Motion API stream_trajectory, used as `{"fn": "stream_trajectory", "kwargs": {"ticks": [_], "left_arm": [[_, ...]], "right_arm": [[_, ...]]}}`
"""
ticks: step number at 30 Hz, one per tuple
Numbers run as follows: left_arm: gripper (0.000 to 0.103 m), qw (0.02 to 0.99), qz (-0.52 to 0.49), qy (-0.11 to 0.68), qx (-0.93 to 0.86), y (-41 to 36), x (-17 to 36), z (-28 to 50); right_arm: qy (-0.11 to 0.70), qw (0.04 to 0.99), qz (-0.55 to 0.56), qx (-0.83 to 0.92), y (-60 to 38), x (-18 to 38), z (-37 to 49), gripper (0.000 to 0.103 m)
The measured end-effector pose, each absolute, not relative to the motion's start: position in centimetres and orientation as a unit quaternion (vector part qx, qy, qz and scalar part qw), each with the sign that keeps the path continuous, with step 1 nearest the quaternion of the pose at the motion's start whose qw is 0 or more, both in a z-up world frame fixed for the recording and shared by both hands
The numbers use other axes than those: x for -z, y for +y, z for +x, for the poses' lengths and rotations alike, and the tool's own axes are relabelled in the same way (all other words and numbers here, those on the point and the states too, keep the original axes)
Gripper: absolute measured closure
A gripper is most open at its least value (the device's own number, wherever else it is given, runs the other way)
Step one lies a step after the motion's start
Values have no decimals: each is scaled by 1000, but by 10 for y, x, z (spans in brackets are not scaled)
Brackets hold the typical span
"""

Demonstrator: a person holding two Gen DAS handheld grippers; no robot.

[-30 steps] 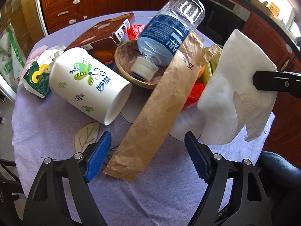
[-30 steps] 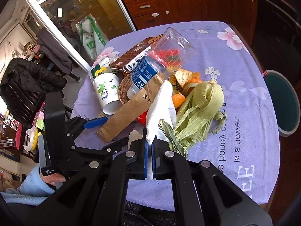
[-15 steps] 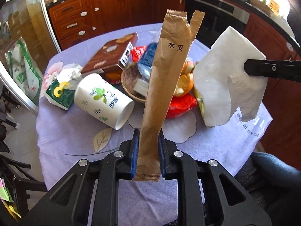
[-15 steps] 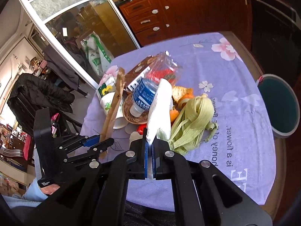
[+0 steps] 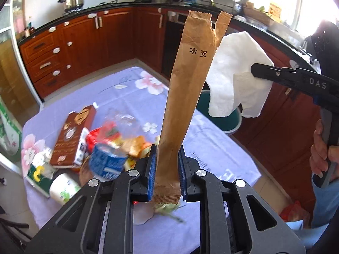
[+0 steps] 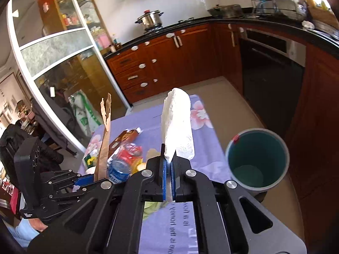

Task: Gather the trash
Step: 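Carry both items over the teal bin and open both tools to drop them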

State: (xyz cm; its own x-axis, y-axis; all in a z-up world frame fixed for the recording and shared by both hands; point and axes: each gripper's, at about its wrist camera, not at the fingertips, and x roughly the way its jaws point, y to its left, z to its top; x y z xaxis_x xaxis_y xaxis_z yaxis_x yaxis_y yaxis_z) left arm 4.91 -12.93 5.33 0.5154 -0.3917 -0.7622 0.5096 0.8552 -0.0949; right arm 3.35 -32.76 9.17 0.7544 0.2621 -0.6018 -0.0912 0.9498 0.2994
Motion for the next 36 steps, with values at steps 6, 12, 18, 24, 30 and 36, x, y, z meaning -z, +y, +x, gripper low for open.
{"fn": "stream_trajectory", "kwargs": {"ticks": [6,12,18,24,30,36], "left_arm": [[83,827,67,459,318,-224,-32,97],[83,783,69,509,351,-313,12,145],[83,756,71,542,360,-375,55,180],[80,738,56,574,350,-403,93,212],[36,750,73,570,326,-405,102,220],[16,761,75,566,309,-400,91,217]], "right_arm": [[349,924,152,-33,-409,-64,56,100],[381,907,182,6,-475,-17,77,100],[415,886,201,36,-515,21,100,100],[448,869,205,48,-533,49,126,100],[465,858,209,53,-539,67,144,100],[473,854,211,48,-537,76,156,100]]}}
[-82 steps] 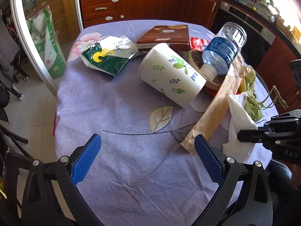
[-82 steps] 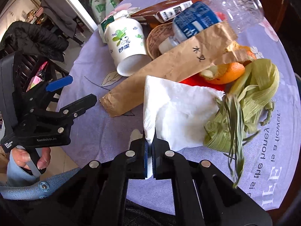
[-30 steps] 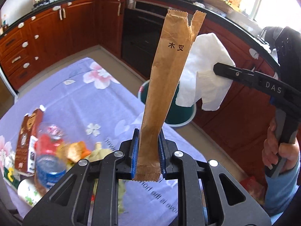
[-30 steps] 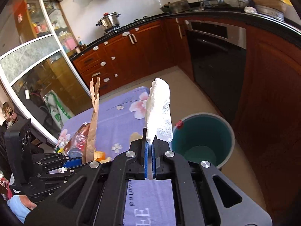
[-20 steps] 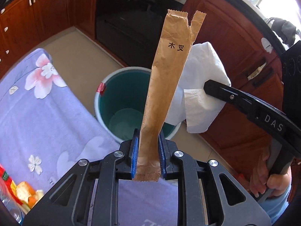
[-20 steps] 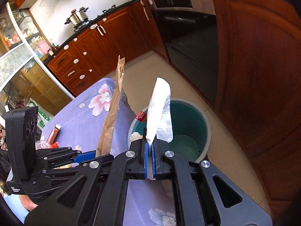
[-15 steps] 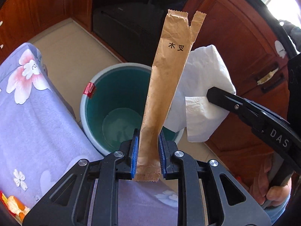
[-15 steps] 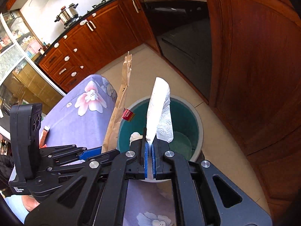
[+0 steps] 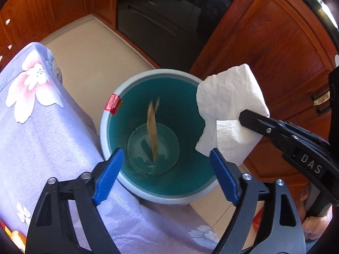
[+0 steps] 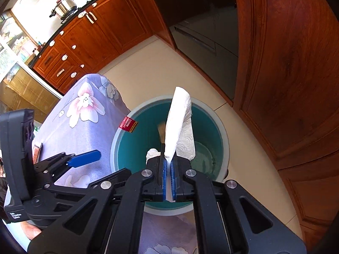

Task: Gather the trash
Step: 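Carry both items over the teal bin and open both tools to drop them, then move both tools back over the table toward the water bottle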

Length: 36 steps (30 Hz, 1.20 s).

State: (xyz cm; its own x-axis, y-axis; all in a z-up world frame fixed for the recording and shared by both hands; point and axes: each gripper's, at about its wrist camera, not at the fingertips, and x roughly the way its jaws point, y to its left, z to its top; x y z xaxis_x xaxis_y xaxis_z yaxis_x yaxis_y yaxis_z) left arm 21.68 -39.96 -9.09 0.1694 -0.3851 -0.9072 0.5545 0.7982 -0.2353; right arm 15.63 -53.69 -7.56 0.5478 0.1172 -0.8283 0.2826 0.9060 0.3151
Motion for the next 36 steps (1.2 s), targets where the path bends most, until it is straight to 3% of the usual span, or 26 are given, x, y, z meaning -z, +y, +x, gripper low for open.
{"fn": "stream_trajectory", "kwargs": {"ticks": [4,7,9,10,11,23,36], "left_arm": [[5,771,73,557,300,-387,76,205],[4,780,71,550,291,-375,67,202],[4,783,66,548,287,-370,61,202],[4,785,65,546,285,-367,58,200],[4,788,67,543,282,-363,54,199],[4,815,73,512,261,-318,14,172],[4,828,55,498,252,-256,-6,136]], "right_arm": [[476,852,212,44,-534,79,157,99],[478,851,214,42,-531,79,157,95],[479,849,219,41,-529,78,158,69],[478,850,219,43,-528,76,158,38],[475,851,218,45,-526,73,157,21],[464,857,216,55,-510,39,136,12],[460,866,192,29,-457,5,106,12]]}}
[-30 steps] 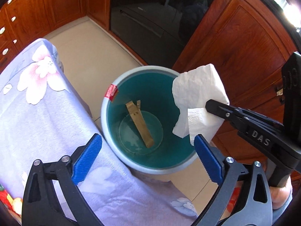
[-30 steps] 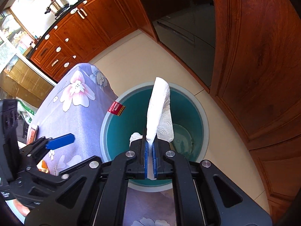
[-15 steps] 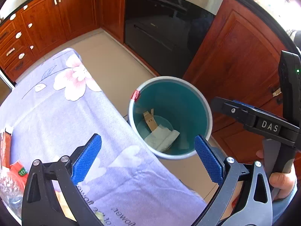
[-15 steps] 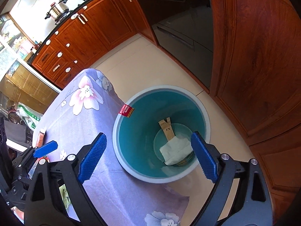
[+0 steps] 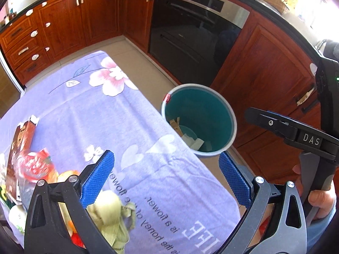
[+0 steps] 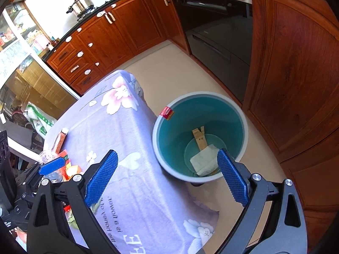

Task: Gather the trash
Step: 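Move both tools back over the table toward the water bottle, then grasp the water bottle with the left tool while the right tool grasps the coconut shell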

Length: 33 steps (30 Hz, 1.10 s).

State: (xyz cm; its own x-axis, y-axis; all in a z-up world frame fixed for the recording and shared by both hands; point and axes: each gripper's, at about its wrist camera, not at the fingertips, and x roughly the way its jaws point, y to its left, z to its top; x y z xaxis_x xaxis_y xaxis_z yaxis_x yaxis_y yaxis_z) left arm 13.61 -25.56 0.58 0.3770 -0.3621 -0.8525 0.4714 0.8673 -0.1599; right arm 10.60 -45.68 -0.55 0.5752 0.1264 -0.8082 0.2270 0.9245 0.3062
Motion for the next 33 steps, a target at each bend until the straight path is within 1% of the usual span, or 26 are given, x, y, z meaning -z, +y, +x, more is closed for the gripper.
{"fn": "stream_trajectory", "kwargs": {"ticks": [3,13,23,33], "left_arm": [[4,831,48,496,246,-236,-9,129],[4,843,39,495,207,-155,-3,105],[4,852,55,498,153,-71,25,100],[4,855,88,489,146,-42,41,111]], "right_arm": [[462,868,183,16,-438,1,101,8],[487,862,140,-31,-364,3,94,8],[521,843,107,-77,-296,25,101,8],[551,821,126,-85,-278,59,110,8]]}}
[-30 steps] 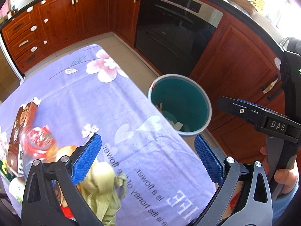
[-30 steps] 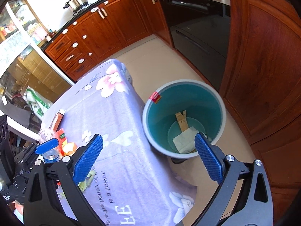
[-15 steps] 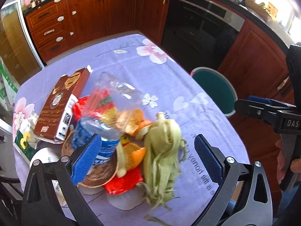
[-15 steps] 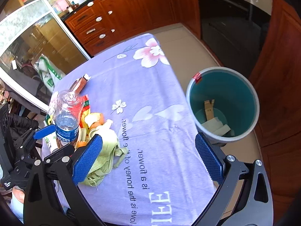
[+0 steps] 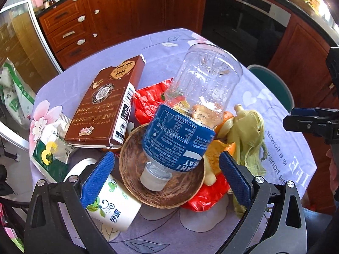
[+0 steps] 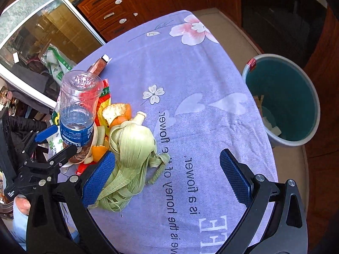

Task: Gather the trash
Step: 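Grasp the water bottle with the left tool while the right tool grasps the coconut shell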

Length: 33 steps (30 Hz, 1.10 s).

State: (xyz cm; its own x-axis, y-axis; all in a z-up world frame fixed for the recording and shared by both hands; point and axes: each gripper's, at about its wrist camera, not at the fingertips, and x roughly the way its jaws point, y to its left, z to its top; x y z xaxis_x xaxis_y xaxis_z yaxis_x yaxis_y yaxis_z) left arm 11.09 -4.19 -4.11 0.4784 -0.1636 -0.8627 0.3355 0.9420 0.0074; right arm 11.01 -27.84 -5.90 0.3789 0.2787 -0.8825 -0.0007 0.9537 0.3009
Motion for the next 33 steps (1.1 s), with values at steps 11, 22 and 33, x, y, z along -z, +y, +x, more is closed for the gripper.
{"fn": "stream_trajectory", "kwargs": {"ticks": [11,22,33], "left_arm": [[25,852,100,483,174,-53,45,123],[32,863,69,474,159,-45,33,117],[32,870,42,467,152,-26,23,112]], "right_arm": [[569,808,135,-80,-280,78,115,8],[570,806,121,-98,-260,80,119,8],[573,803,107,-124,-232,86,128,8]]}}
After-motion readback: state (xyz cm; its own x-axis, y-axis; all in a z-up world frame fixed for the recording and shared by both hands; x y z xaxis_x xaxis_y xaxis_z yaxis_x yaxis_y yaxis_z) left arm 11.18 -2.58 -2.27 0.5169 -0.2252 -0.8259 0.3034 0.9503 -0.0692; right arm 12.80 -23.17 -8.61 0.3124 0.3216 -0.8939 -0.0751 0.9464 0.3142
